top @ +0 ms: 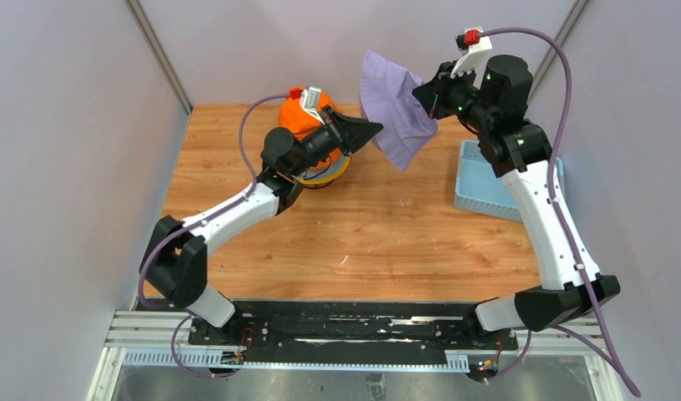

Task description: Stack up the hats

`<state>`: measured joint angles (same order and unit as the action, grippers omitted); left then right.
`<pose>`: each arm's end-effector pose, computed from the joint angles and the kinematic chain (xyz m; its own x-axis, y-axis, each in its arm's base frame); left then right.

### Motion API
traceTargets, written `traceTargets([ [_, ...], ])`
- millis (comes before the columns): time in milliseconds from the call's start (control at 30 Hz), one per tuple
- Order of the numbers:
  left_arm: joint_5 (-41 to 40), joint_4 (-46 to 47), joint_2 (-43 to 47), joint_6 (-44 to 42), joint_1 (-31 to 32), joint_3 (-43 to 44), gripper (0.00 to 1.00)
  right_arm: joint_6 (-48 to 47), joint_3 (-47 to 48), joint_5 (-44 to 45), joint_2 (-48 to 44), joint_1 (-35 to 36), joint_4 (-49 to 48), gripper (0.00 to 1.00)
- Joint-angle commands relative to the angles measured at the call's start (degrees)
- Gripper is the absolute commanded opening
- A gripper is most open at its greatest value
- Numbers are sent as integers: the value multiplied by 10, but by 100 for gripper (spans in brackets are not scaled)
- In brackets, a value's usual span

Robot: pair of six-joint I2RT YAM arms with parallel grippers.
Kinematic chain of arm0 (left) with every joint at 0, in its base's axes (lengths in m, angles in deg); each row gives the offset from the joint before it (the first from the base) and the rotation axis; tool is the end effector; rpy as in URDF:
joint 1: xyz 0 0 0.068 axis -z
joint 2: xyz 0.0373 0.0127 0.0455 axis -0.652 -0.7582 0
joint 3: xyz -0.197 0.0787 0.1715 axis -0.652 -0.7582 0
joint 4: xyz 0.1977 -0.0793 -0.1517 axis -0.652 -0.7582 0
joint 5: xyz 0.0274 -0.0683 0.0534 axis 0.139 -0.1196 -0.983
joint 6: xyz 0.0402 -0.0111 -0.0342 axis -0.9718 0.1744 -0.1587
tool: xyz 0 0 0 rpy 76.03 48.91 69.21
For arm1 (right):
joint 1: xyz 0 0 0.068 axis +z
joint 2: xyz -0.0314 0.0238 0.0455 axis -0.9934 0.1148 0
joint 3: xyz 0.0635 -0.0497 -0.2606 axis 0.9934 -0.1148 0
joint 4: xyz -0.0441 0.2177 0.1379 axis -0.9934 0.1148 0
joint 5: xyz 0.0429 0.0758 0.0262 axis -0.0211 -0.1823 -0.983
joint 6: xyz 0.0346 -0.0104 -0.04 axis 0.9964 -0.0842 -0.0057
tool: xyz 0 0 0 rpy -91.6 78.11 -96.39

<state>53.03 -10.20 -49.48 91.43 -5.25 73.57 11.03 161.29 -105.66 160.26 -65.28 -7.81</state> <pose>0.2878 -0.2219 0.3655 -0.3556 -0.5579 -0.7498 0.8153 0.2070 -0.5407 0.2706 0.0998 0.5114 -0.1265 0.1280 -0.9837 -0.5686 0.8032 0.1776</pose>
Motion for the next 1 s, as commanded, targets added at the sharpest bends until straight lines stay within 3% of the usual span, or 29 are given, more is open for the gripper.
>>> traceTargets([
  [0,-16,-144,65,-49,3,57,11,-23,28,24,18,16,-5,1],
  [100,-35,-237,85,-85,-3,96,10,-25,41,10,37,16,-9,1],
  [233,-3,-270,83,-72,-35,125,10,-20,38,-17,53,16,-39,1],
  [667,114,-222,-10,-26,-131,189,8,3,48,-68,100,16,-103,1],
  [967,168,-181,-41,28,-197,191,7,17,126,-96,188,29,-106,0],
])
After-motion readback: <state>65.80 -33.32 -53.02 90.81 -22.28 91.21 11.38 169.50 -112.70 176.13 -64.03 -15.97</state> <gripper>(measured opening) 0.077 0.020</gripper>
